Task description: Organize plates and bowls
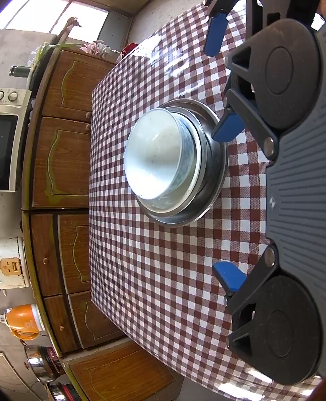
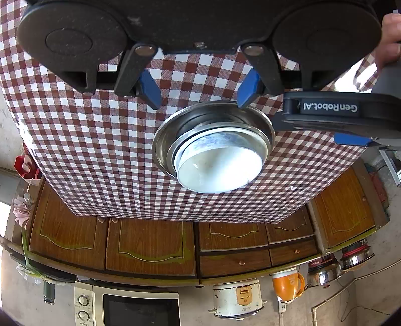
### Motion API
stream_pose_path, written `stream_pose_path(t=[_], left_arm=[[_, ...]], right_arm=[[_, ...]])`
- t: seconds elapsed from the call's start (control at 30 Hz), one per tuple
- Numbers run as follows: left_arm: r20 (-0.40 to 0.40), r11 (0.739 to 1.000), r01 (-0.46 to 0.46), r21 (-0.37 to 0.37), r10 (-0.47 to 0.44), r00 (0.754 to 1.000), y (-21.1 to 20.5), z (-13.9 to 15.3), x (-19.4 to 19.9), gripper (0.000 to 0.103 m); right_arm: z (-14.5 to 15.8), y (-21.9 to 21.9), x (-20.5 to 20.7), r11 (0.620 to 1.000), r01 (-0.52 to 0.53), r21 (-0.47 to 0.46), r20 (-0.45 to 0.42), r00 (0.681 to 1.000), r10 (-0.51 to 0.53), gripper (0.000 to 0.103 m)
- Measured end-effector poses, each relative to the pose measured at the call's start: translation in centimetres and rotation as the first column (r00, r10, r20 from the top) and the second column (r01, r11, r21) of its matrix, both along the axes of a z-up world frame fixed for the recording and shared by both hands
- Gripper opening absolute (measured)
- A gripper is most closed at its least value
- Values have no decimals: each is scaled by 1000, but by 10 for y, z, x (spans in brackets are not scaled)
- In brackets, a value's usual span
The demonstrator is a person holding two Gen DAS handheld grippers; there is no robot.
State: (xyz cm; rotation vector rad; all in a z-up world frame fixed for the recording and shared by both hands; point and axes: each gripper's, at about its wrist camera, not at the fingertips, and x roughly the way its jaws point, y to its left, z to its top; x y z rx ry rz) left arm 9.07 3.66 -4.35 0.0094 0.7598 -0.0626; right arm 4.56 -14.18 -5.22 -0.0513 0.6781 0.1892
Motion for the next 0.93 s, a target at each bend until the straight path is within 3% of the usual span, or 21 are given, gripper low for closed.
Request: stream_pose_path(t=[0.93], left_arm=[[-28, 1000, 0, -22, 0, 1000, 0, -4, 4, 103]], right_arm=[[-4, -1, 1, 1000, 4, 12, -15, 1000, -3, 80]])
